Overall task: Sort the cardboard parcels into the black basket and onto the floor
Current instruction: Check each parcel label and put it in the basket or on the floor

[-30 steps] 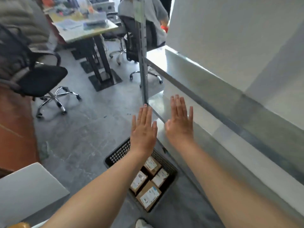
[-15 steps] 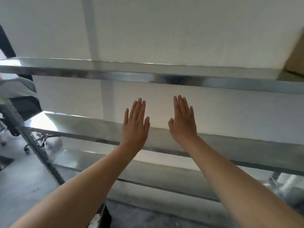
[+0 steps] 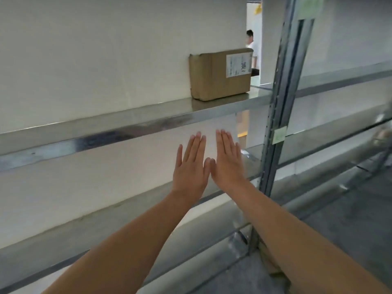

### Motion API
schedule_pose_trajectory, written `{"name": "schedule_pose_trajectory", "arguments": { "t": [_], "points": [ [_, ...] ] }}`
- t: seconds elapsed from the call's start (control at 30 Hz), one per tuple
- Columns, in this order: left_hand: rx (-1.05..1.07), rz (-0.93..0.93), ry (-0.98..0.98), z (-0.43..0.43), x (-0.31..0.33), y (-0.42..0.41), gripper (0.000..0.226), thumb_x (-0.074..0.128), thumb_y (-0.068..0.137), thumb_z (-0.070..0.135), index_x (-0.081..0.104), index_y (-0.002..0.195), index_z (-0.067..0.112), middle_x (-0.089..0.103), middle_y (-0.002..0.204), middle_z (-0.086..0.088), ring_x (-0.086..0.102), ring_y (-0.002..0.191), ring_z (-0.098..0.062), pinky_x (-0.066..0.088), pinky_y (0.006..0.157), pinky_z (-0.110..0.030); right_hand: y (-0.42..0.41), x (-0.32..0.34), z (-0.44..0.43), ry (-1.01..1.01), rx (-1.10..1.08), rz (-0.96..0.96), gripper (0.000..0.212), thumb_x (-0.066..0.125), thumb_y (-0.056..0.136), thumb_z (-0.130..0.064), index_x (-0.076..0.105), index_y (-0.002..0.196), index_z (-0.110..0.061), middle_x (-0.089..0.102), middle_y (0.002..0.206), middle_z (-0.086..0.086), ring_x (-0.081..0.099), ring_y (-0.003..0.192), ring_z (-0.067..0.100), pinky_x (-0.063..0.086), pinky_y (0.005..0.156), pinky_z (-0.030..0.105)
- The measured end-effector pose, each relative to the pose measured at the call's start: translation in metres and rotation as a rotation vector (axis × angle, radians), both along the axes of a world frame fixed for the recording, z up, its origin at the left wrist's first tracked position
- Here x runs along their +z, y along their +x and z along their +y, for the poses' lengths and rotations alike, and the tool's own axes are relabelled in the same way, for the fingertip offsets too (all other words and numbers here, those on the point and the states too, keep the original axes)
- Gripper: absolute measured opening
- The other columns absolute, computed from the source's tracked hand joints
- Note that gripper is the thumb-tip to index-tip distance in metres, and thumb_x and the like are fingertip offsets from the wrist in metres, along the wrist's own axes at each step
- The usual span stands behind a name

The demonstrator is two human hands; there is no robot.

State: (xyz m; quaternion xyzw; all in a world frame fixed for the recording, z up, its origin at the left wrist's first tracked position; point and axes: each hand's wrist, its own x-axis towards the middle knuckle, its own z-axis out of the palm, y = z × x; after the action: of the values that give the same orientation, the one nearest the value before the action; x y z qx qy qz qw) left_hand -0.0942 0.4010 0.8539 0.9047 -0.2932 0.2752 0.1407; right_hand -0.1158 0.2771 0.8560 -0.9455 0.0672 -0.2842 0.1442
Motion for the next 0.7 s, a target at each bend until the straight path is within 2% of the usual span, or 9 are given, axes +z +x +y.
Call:
{"name": "schedule_pose_trajectory", "arguments": {
  "t": [0.1, 0.27, 0.4, 0.7],
  "points": [
    [-0.11, 0.012, -0.004, -0.051, -0.012, 0.003, 0.062, 0.004, 0.1, 0.04, 0.008, 0.157, 0.015, 0.0, 0.165, 0.001, -0.006, 0.151, -0.015, -0.001, 0.123, -0.041, -0.008, -0.013, -0.043, -0.067, -0.129, 0.057, 0.077, 0.039, 0.1, -0.024, -0.012, 0.156, -0.012, -0.016, 0.164, 0.003, -0.019, 0.15, 0.017, -0.004, 0.124, 0.044],
    [-0.293, 0.038, 0.004, -0.111, -0.018, 0.028, 0.063, 0.002, 0.099, 0.042, 0.005, 0.157, 0.016, -0.002, 0.165, 0.001, -0.008, 0.151, -0.014, 0.0, 0.123, -0.043, -0.012, -0.01, -0.097, -0.114, -0.33, 0.076, 0.077, 0.042, 0.1, -0.028, -0.009, 0.156, -0.012, -0.01, 0.165, 0.003, -0.015, 0.15, 0.018, -0.007, 0.122, 0.041],
    [-0.344, 0.074, -0.035, -0.149, -0.029, 0.051, 0.056, 0.017, 0.106, 0.035, 0.007, 0.157, 0.016, 0.001, 0.165, 0.0, -0.005, 0.151, -0.015, 0.001, 0.123, -0.043, -0.016, -0.007, -0.124, -0.125, -0.43, 0.097, 0.074, 0.035, 0.099, -0.028, -0.006, 0.156, -0.009, -0.008, 0.165, 0.006, -0.011, 0.151, 0.02, 0.001, 0.124, 0.045],
    [-0.616, 0.146, 0.007, -0.236, -0.071, 0.044, 0.056, 0.028, 0.106, 0.03, 0.01, 0.157, 0.013, 0.006, 0.165, -0.001, -0.001, 0.152, -0.014, 0.004, 0.123, -0.045, -0.049, -0.058, -0.197, -0.033, -0.667, 0.219, 0.077, 0.036, 0.096, -0.021, -0.013, 0.155, -0.011, -0.014, 0.164, 0.004, -0.017, 0.15, 0.017, -0.005, 0.123, 0.044]
  ]
}}
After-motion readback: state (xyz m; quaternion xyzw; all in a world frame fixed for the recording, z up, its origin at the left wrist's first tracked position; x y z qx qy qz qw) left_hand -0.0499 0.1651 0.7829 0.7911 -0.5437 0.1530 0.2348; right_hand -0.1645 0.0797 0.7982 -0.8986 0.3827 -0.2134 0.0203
